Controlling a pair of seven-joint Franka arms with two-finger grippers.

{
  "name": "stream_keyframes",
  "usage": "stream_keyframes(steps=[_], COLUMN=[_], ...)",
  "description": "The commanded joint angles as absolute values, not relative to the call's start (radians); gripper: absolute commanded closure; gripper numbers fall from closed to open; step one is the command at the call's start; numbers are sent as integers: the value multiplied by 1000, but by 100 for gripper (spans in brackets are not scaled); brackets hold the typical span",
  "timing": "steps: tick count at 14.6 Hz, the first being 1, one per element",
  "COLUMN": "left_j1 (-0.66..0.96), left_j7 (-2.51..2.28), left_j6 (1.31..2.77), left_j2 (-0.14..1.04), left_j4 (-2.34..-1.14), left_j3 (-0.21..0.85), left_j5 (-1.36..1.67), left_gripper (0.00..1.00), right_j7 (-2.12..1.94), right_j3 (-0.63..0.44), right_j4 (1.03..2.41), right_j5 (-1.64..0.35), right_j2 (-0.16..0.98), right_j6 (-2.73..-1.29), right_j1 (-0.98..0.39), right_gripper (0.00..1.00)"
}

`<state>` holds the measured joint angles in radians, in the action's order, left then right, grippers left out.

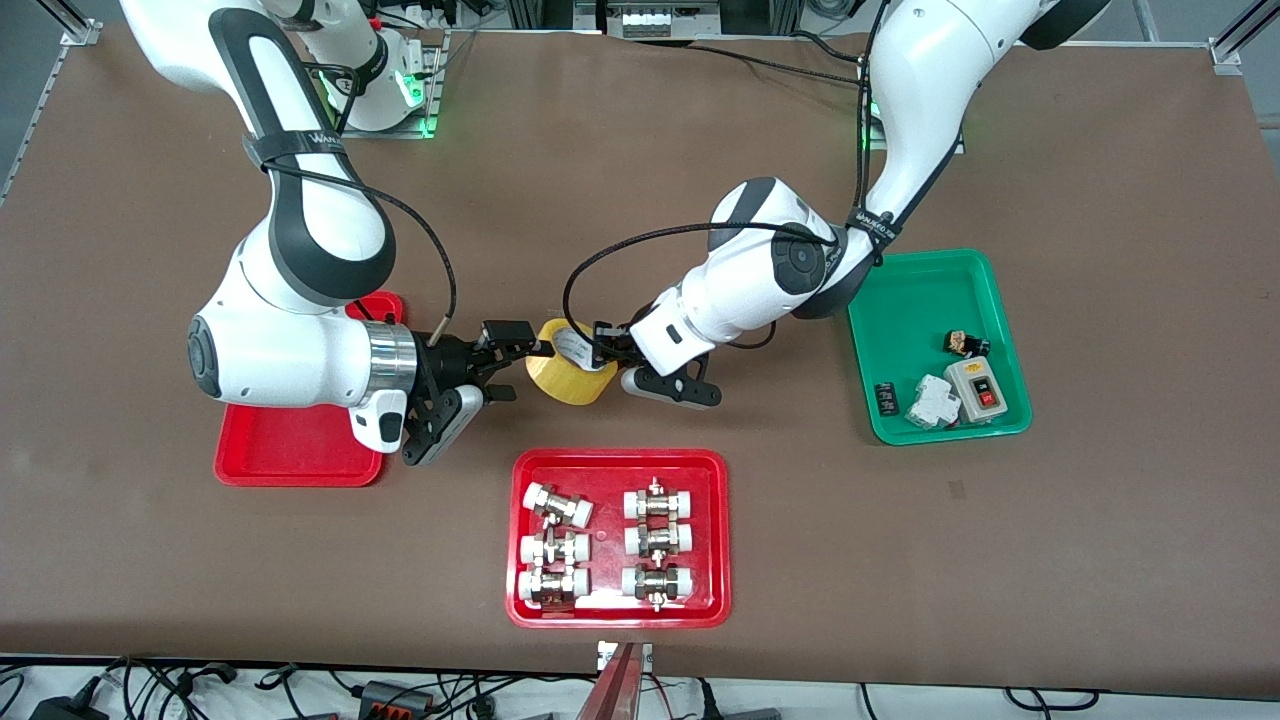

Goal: Left arm passes tape to right arm into tray
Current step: 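Close the right gripper on the tape held by the left gripper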

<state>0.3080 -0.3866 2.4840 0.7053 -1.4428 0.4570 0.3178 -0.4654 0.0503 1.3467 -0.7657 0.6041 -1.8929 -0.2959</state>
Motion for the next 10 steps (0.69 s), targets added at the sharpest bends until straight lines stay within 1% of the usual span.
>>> stream_keyframes(steps=[1, 10], left_j1=[305, 299], left_j7=[-391, -394], left_j6=[2467, 2464], left_j2=[719, 718], left_j4=[-1402, -1401], left_j3=[459, 459], left_j5=[301, 308], left_gripper=[99, 99], right_j7=[-494, -494], right_j3=[54, 55], right_j4=[1344, 1342], right_j5=[-785, -798], right_j2=[615, 635], right_j6=[-1891, -1905], right_j1=[-295, -314], right_gripper=[0, 0])
